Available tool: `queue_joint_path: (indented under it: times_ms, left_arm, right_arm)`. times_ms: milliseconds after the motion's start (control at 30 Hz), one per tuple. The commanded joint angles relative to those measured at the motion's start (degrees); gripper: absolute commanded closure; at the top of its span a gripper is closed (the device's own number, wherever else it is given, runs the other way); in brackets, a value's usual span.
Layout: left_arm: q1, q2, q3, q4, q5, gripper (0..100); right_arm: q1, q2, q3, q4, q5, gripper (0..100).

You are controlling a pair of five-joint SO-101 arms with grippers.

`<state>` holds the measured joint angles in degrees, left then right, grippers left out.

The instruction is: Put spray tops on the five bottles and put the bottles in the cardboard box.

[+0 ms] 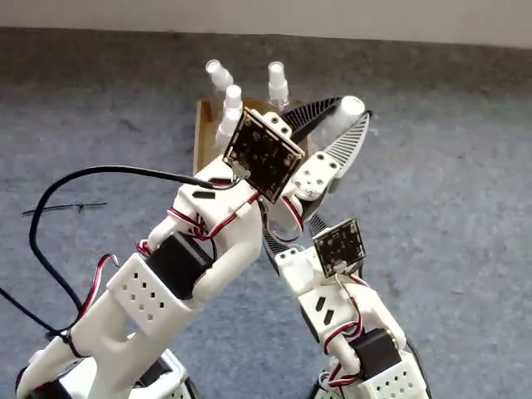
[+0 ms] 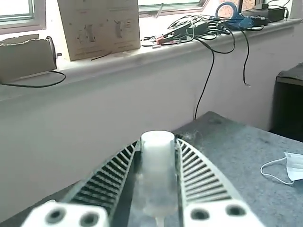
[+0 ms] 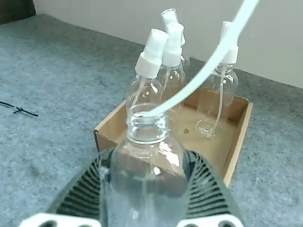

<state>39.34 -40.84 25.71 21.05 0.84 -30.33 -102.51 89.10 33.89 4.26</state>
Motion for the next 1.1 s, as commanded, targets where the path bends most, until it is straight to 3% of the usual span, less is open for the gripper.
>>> queue_joint_path:
  times_ms: [0, 367, 533, 800, 1067]
  left_arm:
    - [0.6, -0.8, -3.0, -1.5, 0.0, 99]
    - [-5.8, -1.2, -2.3, -1.1, -0.1, 99]
    - [-6.1, -1.2, -2.0, 2.8, -0.1, 99]
    - [-6.4, -1.4, 7.7, 3.6, -0.1, 99]
    - [-7.2, -9.5, 12.8, 12.0, -0.1, 99]
  right_arm:
    - [-0.2, -0.7, -0.3, -1.0, -0.6, 99.5]
    - [0.0, -0.7, -0.6, -1.2, -0.7, 99.5]
    - [0.0, -0.7, -0.7, -1.2, -2.5, 99.5]
    - [0.7, -0.7, -0.9, -1.2, -3.2, 99.5]
    - [5.3, -0.7, -0.9, -1.4, -3.5, 99.5]
